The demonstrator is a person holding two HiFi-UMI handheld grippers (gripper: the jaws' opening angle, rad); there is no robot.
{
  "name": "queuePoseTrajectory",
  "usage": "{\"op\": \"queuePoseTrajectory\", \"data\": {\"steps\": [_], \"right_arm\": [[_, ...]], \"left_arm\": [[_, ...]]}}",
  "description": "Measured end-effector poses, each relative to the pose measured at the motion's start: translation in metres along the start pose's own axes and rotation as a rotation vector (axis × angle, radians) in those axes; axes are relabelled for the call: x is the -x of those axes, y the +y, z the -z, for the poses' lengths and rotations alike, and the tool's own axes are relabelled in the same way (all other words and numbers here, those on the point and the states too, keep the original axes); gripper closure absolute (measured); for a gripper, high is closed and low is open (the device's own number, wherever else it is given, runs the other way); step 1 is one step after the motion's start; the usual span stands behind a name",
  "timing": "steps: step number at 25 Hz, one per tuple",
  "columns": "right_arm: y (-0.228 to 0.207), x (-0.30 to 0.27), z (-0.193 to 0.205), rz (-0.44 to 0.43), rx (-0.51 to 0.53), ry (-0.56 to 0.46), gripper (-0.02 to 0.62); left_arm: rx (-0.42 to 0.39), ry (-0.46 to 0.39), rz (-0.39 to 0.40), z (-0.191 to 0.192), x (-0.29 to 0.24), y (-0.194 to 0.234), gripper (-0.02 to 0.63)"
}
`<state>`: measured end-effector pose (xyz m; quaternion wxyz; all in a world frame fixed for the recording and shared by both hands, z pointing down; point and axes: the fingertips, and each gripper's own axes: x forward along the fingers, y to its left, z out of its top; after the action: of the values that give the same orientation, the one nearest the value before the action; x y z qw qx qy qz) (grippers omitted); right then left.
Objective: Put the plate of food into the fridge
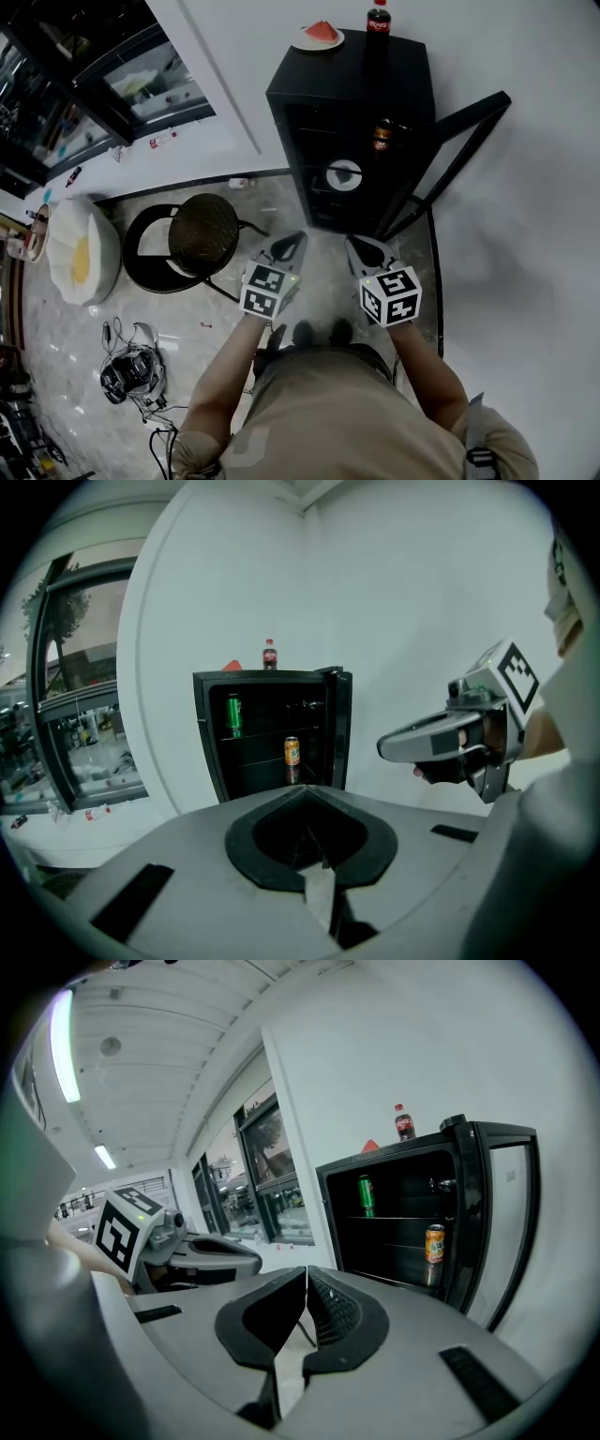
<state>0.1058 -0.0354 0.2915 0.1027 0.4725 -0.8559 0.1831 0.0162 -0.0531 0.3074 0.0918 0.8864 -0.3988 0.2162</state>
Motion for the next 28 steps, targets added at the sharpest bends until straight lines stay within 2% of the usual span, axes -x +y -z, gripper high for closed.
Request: {"op": "queuePoseTrajectory", "data": {"steps": [5, 9, 16, 28], "right_arm": [[0.023, -0.013, -0.010, -0.002, 0.049, -0.008, 0.572], [0.040, -0.015, -0.024, -0.014, 0.051, -0.060, 0.572], [0.049, -0.016, -0.035, 0.007, 0.110, -0.050, 0.572], [0.060, -0.010, -0.035, 0.013, 0.132, -0.045, 0.572]], "left_arm": [[-0.014, -0.031, 0.001, -0.002, 0.016, 0.016, 0.595], [-0.013, -0.061, -0.014, -0.006, 0.029, 0.027, 0.595], [-0.003, -0.108, -0.016, -0.013, 0.040, 0.033, 0.595], [0.008, -0.156, -0.007, -0.025, 0.056, 0.038, 0.595]]}}
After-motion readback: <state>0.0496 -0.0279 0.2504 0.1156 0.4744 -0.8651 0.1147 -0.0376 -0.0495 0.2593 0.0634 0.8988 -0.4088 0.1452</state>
